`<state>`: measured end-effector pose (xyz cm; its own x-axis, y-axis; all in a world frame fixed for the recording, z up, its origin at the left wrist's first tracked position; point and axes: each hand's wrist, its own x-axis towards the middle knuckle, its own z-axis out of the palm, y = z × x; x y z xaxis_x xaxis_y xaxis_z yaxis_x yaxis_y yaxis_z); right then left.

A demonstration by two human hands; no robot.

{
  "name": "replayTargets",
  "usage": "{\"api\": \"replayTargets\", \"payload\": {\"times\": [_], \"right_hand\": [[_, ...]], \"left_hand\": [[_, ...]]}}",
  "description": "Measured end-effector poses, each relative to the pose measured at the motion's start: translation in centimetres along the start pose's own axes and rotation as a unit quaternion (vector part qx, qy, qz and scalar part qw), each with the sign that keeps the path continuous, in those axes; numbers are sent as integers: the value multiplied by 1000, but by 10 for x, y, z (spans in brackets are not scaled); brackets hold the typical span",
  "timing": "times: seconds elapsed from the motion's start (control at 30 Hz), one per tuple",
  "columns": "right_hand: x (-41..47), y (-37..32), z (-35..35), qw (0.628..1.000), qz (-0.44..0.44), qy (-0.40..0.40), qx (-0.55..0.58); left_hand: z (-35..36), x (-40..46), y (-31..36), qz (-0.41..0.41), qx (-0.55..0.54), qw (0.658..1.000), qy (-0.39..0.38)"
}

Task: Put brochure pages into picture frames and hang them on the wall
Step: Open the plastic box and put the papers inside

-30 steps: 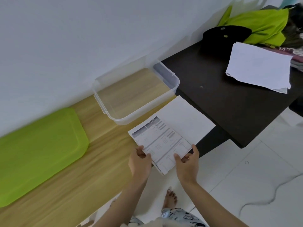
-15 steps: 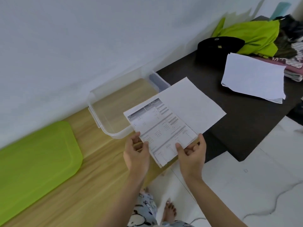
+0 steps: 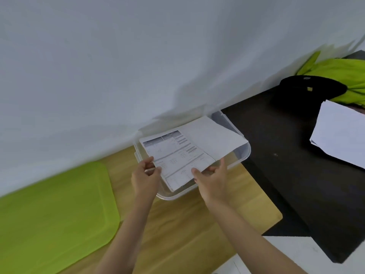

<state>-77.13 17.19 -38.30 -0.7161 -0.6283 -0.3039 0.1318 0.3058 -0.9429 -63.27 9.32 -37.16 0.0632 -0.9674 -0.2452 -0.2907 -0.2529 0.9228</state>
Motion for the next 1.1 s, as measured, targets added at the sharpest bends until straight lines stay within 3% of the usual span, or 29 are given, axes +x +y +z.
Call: {"api": "replayTargets", "payload": {"times": [0.3,0.57,0.77,0.97,1.1], "right_hand": [[19,-6,9,993,64,-12,-98],[29,-8,-2,980,130,-134,-72],[42,-12,-2,958,179,-199,-99],[38,-23,0,958,142,-218,-120],[21,-31,5,966,66,-219,-123]], "left_hand": [[5,38,3,30,154,987,-30],[15,42,9,45,253,966,-36],[27,35,22,13,330,942,-60],[28,24,20,13,292,953,-76],[9,12,10,76,184,980,-22]]}}
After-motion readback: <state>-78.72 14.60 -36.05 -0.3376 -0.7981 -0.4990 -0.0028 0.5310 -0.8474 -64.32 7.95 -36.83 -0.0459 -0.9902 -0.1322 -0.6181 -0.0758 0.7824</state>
